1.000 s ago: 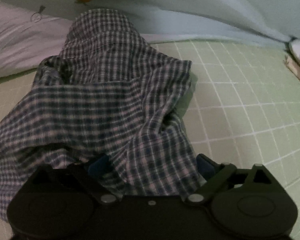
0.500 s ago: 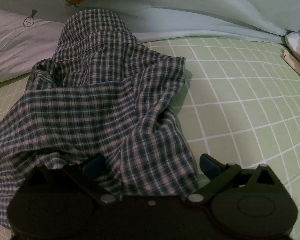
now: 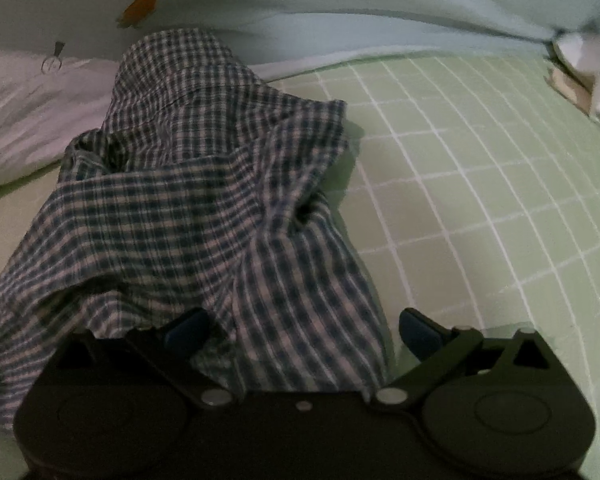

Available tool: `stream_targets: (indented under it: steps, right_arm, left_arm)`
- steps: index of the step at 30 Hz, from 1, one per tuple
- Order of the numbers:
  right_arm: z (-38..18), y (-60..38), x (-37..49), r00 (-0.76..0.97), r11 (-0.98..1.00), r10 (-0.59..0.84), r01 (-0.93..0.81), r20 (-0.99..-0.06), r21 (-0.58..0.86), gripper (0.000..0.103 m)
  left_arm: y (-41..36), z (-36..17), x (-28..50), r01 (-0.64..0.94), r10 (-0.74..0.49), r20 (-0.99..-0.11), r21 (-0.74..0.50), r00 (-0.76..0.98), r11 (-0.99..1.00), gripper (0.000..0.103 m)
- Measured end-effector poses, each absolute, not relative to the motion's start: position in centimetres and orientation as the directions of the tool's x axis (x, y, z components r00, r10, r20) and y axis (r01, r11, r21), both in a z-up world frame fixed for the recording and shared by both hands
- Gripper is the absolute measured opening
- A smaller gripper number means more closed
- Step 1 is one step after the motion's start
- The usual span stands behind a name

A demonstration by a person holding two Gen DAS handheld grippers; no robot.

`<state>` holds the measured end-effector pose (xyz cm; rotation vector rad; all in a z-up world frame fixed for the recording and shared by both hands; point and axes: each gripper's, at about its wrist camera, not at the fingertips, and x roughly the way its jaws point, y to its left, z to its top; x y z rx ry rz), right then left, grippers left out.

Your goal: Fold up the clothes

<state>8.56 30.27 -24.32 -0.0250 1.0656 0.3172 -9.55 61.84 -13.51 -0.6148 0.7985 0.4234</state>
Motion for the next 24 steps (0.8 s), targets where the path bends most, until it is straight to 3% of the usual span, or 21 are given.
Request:
stream_targets:
  steps: [3,6,8,10,12,18,24]
  right_arm:
    - [-23.9,28.9,7.9,0.448,0.955,0.256,-0.253,-0.857,0.153,0.103]
    - [-23.2,28.0,7.3,0.471,0.958,0.241,-0.254,-0.848,0.131,0.103]
    - [-22.4,27.5,6.9,0.492,0.959,0.234,-0.258,-0.838,0.116,0.103]
    - [-21.5,27.3,6.6,0.522,0.957,0.233,-0.272,-0.820,0.099,0.103]
    - [-20.4,27.6,6.2,0.554,0.948,0.256,-0.304,-0.792,0.093,0.103]
    - [-17.4,31.2,4.9,0.544,0.870,0.449,-0.445,-0.709,0.210,0.102]
    - [-16.9,36.6,2.8,0.396,0.730,0.634,-0.590,-0.664,0.345,0.098]
  left_arm:
    - [58.6,-13.7,-7.4,-0.417,-0.071,-0.762,-0.428,0.644,0.802,0.009]
    - [56.3,-15.3,-6.4,-0.392,-0.178,-0.784,-0.476,0.595,0.787,0.018]
    - [55.7,-16.0,-6.5,-0.402,-0.206,-0.797,-0.487,0.568,0.776,0.033]
    - [55.6,-16.4,-7.0,-0.411,-0.221,-0.802,-0.496,0.555,0.765,0.060]
    - [56.3,-16.0,-7.9,-0.432,-0.198,-0.805,-0.487,0.559,0.759,0.076]
    - [59.3,-15.7,-10.1,-0.554,-0.087,-0.841,-0.425,0.534,0.716,0.092]
    - [62.0,-16.6,-11.4,-0.670,0.005,-0.892,-0.337,0.453,0.662,0.092]
